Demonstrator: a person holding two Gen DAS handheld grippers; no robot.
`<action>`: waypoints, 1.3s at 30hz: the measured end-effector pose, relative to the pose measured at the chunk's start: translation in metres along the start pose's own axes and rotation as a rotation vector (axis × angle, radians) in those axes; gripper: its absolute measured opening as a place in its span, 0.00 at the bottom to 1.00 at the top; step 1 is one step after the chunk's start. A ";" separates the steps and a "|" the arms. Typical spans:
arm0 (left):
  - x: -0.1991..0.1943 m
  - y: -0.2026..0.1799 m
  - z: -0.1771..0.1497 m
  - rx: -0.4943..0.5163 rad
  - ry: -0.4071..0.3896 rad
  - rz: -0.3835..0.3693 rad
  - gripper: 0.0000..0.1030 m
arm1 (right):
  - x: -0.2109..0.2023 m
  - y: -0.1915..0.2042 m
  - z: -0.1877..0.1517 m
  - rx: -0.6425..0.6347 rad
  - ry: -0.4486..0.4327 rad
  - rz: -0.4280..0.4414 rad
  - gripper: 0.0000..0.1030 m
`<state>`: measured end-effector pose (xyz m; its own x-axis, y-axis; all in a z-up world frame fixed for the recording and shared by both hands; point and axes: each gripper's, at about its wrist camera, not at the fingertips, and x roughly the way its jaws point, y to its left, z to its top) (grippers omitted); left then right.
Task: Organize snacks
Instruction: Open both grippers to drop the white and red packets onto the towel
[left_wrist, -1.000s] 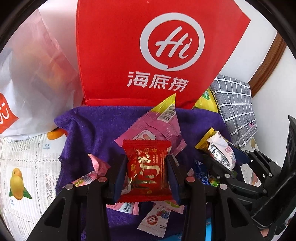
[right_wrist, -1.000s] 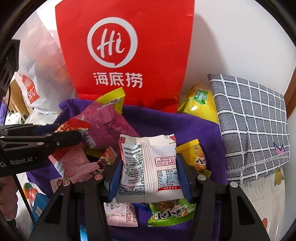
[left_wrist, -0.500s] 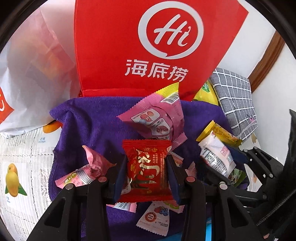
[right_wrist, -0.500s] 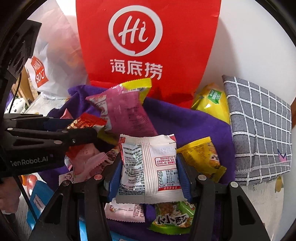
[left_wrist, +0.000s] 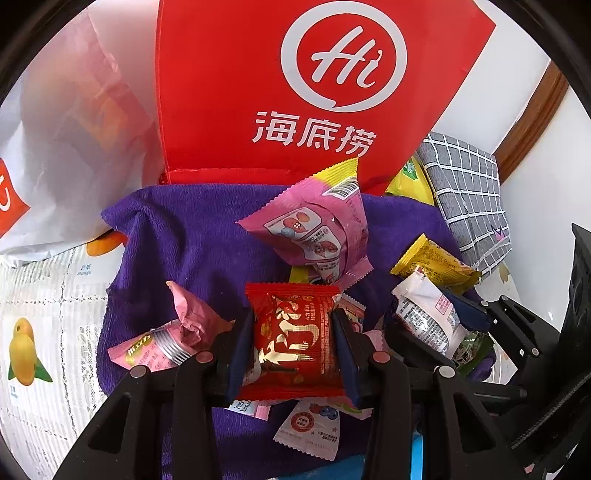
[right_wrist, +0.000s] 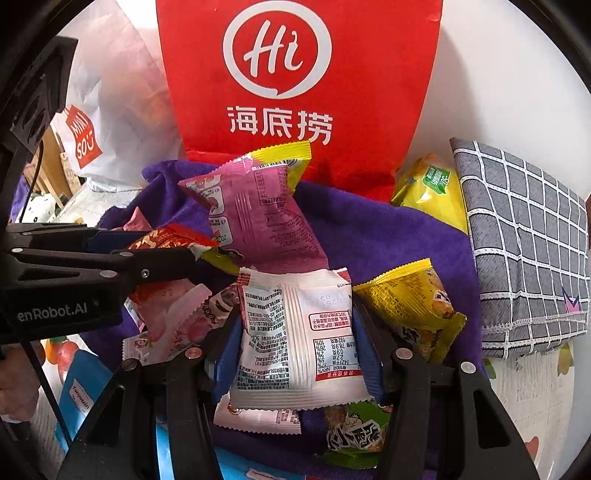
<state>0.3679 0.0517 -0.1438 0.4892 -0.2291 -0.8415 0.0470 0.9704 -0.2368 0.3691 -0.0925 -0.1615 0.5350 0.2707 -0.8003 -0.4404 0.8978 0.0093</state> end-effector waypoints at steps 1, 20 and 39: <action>0.001 -0.001 0.000 0.001 0.001 0.002 0.39 | -0.001 0.000 -0.001 0.002 -0.002 0.000 0.56; -0.004 -0.005 -0.011 -0.001 0.027 0.010 0.45 | -0.007 -0.001 -0.011 0.023 0.013 -0.022 0.60; -0.039 -0.007 -0.029 -0.034 -0.024 0.008 0.70 | -0.045 -0.002 -0.025 0.169 -0.033 -0.050 0.73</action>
<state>0.3234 0.0515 -0.1234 0.5101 -0.2186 -0.8318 0.0135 0.9691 -0.2464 0.3281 -0.1149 -0.1402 0.5774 0.2330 -0.7825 -0.2865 0.9553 0.0730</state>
